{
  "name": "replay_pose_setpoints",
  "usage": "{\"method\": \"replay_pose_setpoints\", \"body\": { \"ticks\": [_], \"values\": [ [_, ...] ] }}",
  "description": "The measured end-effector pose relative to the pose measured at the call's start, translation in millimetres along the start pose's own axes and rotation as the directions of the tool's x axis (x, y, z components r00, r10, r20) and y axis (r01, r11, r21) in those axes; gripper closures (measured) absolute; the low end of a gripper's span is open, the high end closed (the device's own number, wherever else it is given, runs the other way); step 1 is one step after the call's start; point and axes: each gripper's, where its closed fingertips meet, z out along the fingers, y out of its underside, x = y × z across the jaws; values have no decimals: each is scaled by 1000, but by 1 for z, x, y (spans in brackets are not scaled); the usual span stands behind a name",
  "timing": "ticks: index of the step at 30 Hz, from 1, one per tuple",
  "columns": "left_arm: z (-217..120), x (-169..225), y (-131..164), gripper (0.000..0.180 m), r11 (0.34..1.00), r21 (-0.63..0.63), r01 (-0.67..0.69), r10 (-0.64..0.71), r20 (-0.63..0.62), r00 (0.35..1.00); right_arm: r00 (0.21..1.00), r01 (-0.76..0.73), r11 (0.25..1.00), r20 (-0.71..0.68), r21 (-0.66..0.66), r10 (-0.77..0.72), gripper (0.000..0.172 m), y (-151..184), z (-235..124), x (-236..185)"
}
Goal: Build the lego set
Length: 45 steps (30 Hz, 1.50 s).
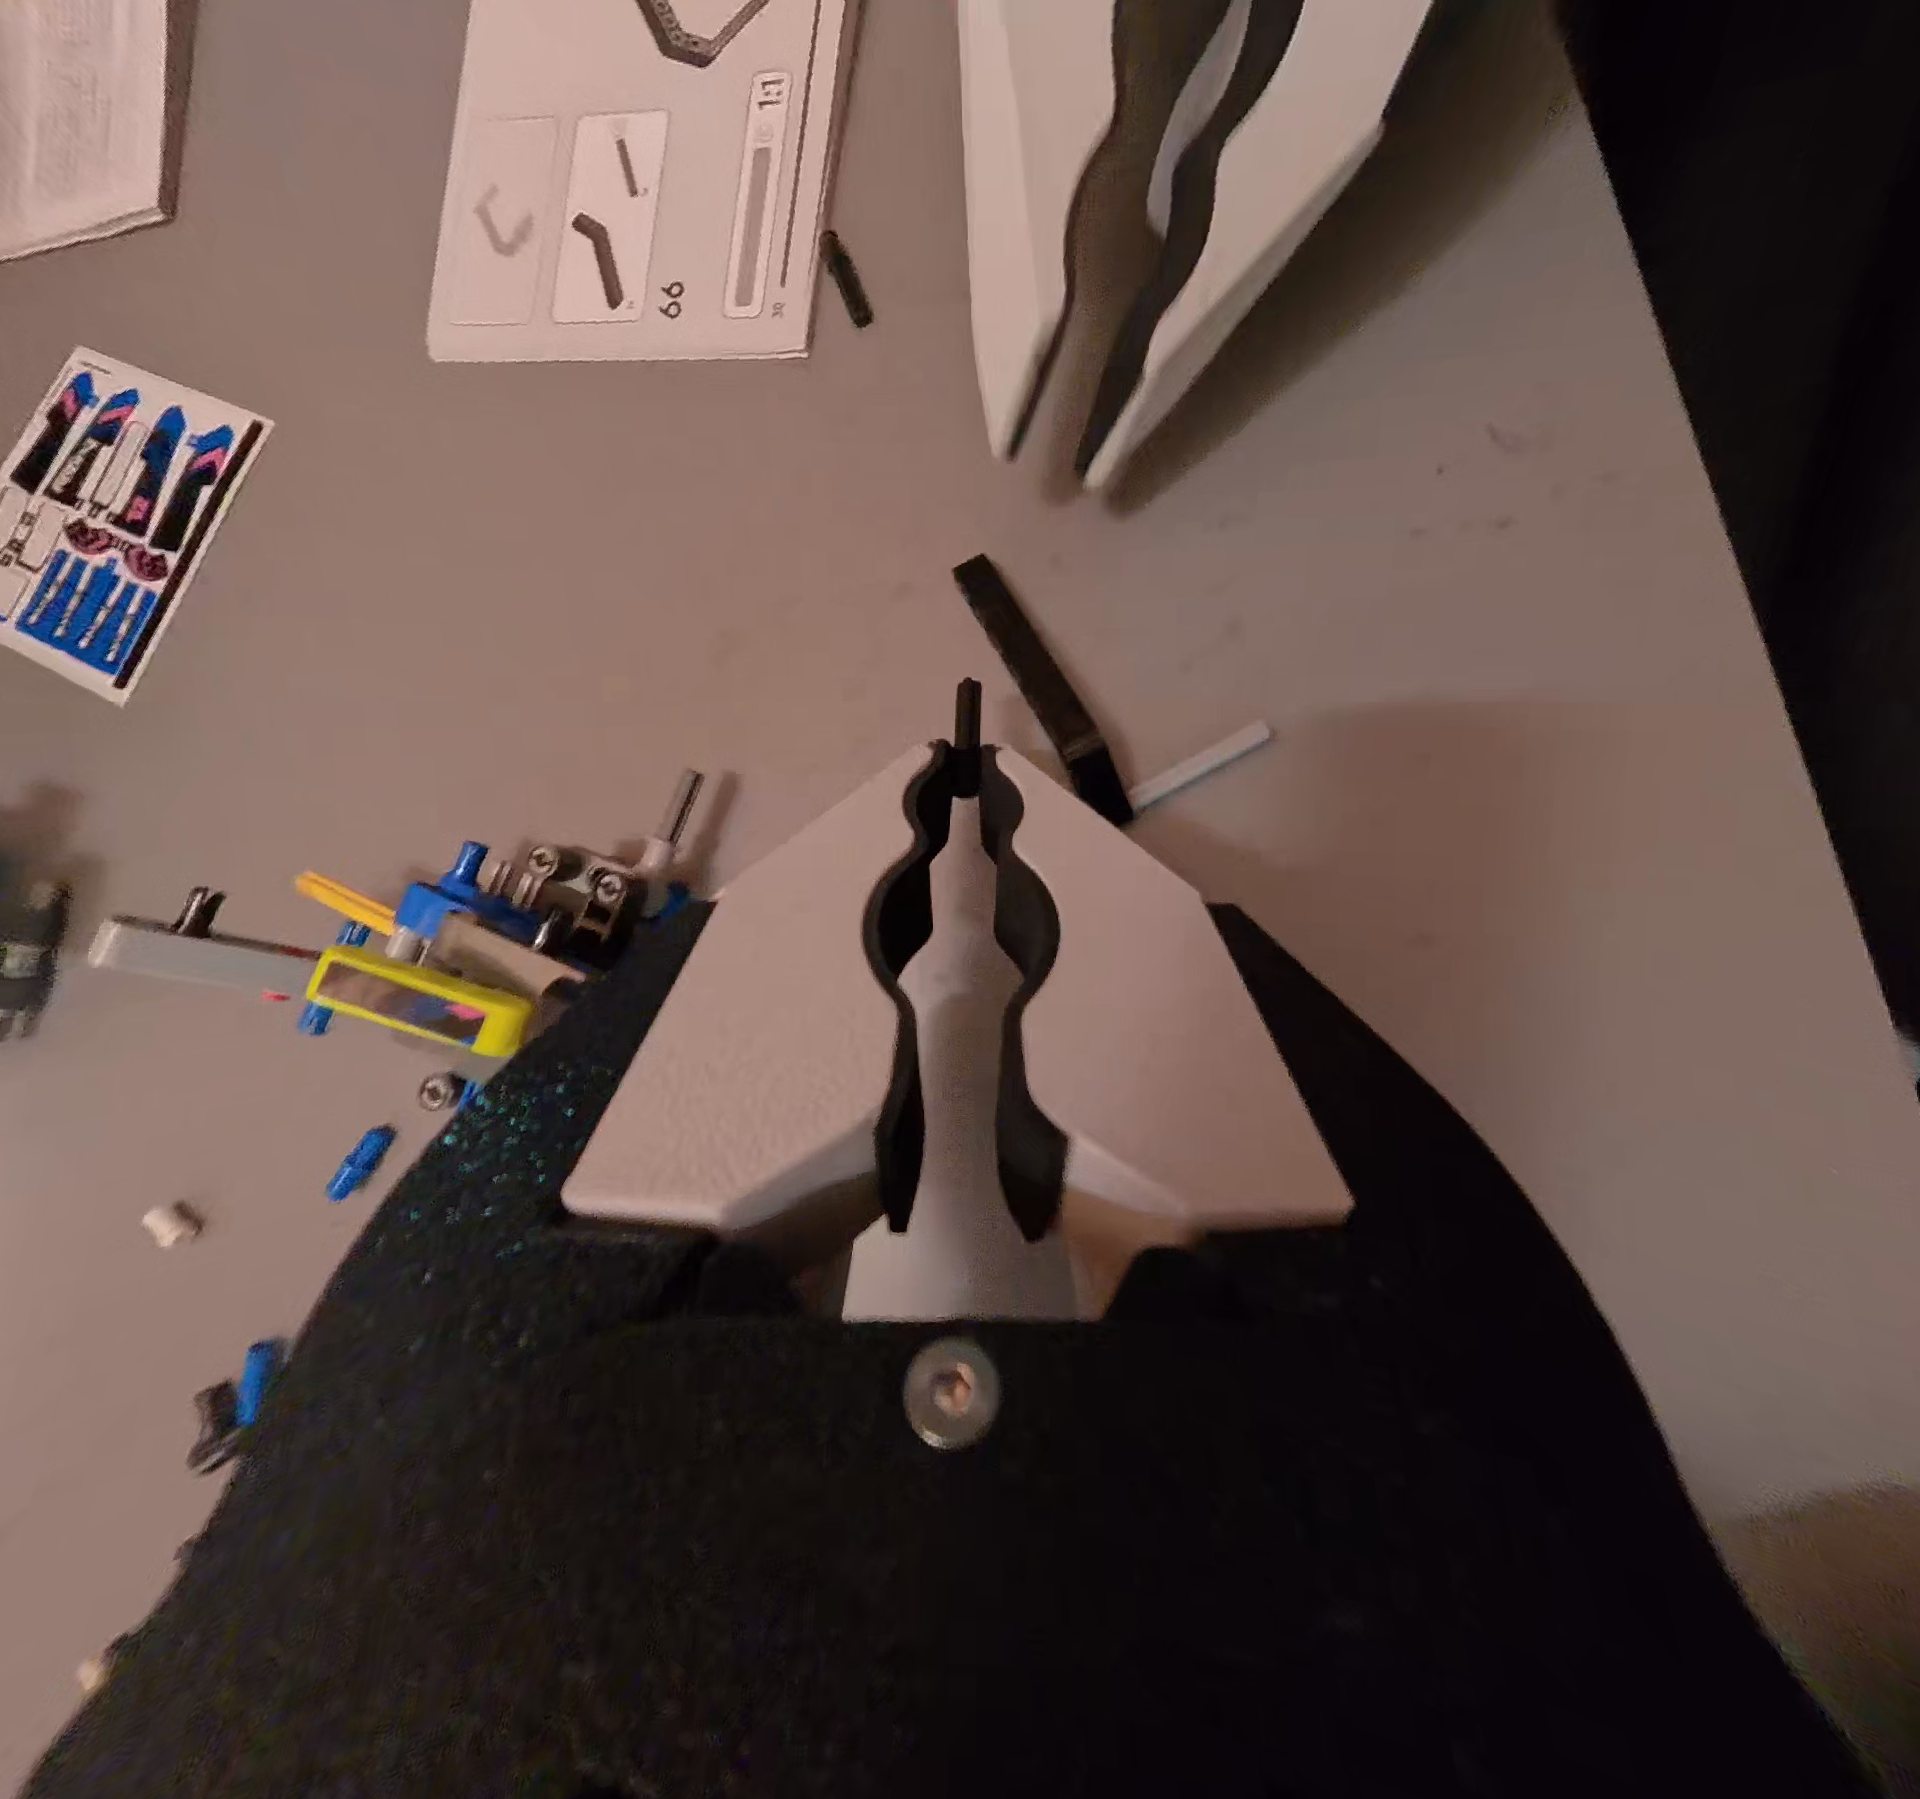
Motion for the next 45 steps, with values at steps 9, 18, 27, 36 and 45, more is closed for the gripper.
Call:
{"method": "replay_pose_setpoints", "body": {
  "ticks": [9,18,27,36,45],
  "values": [
    [15,14,-5,179,997,-6,76,-76,-9,997,998,-57,998,-41,-41,55,170,2,26,9],
    [14,10,3,179,969,5,247,-244,169,955,962,-274,960,5,-54,274,152,1,0,29],
    [11,0,13,179,908,30,417,-408,286,867,847,-487,845,117,-221,519,142,-6,27,7],
    [13,-3,12,179,892,65,447,-446,292,846,849,-480,814,61,-328,525,158,5,33,9],
    [14,-5,10,179,877,106,470,-474,353,806,855,-489,843,69,-222,514,166,6,35,14]
  ]
}}
